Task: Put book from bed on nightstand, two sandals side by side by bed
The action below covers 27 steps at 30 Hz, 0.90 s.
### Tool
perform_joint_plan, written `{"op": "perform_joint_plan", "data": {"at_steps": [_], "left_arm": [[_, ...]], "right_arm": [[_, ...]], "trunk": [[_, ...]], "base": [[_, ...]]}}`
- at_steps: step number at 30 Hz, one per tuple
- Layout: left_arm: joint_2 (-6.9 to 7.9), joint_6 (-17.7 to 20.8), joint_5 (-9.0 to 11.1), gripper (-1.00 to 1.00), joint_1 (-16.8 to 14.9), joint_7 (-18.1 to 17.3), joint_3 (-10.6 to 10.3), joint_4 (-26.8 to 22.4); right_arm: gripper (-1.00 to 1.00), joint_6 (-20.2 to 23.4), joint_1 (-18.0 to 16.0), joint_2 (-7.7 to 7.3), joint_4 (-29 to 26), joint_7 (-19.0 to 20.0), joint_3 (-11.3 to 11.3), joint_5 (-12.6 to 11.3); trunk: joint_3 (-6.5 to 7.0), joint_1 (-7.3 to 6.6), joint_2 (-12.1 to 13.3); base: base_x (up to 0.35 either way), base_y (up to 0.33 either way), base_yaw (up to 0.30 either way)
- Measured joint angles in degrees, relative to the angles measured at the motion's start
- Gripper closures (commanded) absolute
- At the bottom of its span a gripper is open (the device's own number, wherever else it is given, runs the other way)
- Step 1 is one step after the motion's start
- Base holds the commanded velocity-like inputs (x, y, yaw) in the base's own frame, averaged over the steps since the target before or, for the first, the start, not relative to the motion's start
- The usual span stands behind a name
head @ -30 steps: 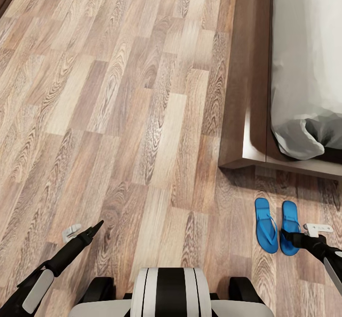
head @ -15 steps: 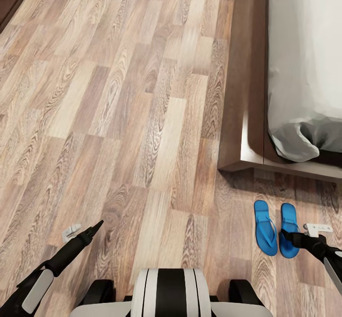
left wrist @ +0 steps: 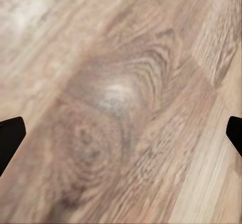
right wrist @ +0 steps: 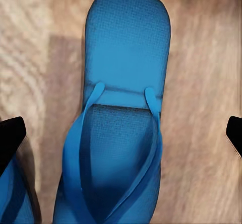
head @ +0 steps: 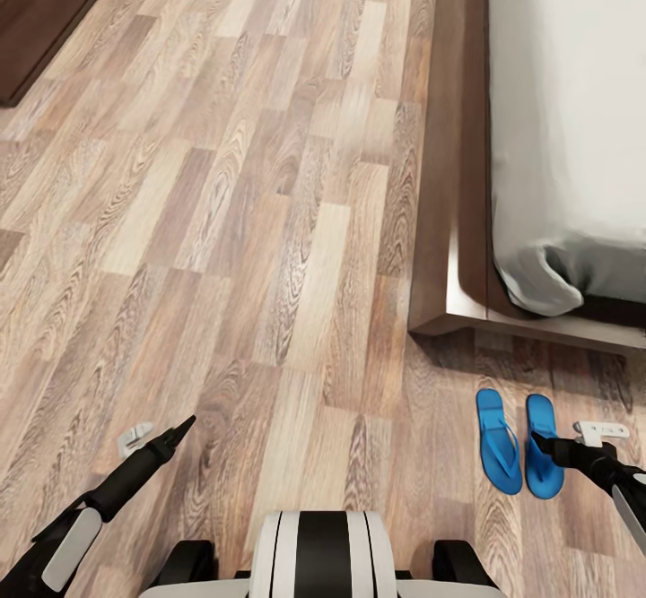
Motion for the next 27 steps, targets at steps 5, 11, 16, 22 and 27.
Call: {"op": "perform_joint_plan", "data": {"at_steps": [5,11,16,22,27], "left_arm": [[0.00,0.0,0.0,-1.00,0.0,0.0,0.0,0.0],[0.00,0.0,0.0,-1.00,0.0,-0.1,0.0,0.0],[0.02,0.0,0.0,-1.00,0.0,-0.1,0.0,0.0],[0.07,0.0,0.0,-1.00,0.0,-0.1,0.1,0.0],[0.09,0.0,0.0,-1.00,0.0,-0.1,0.1,0.0]], "right_arm": [[-1.00,0.2,0.0,0.00,0.0,0.0,-0.1,0.0],[-1.00,0.2,0.0,0.00,0.0,0.0,-0.1,-0.1],[-1.00,0.2,0.0,0.00,0.0,0.0,-0.1,-0.1],[-1.00,0.2,0.0,-0.01,0.0,0.0,-0.1,-0.1],[-1.00,0.3,0.0,-0.01,-0.3,0.0,-0.1,-0.1]], "trunk": [[0.23,-0.02,0.0],[0.23,-0.02,0.0],[0.23,-0.02,0.0],[0.44,-0.05,0.0],[1.55,-0.18,0.1]], "base": [[0.000,0.000,0.000],[0.000,0.000,0.000],[0.000,0.000,0.000],[0.000,0.000,0.000],[0.000,0.000,0.000]]}}
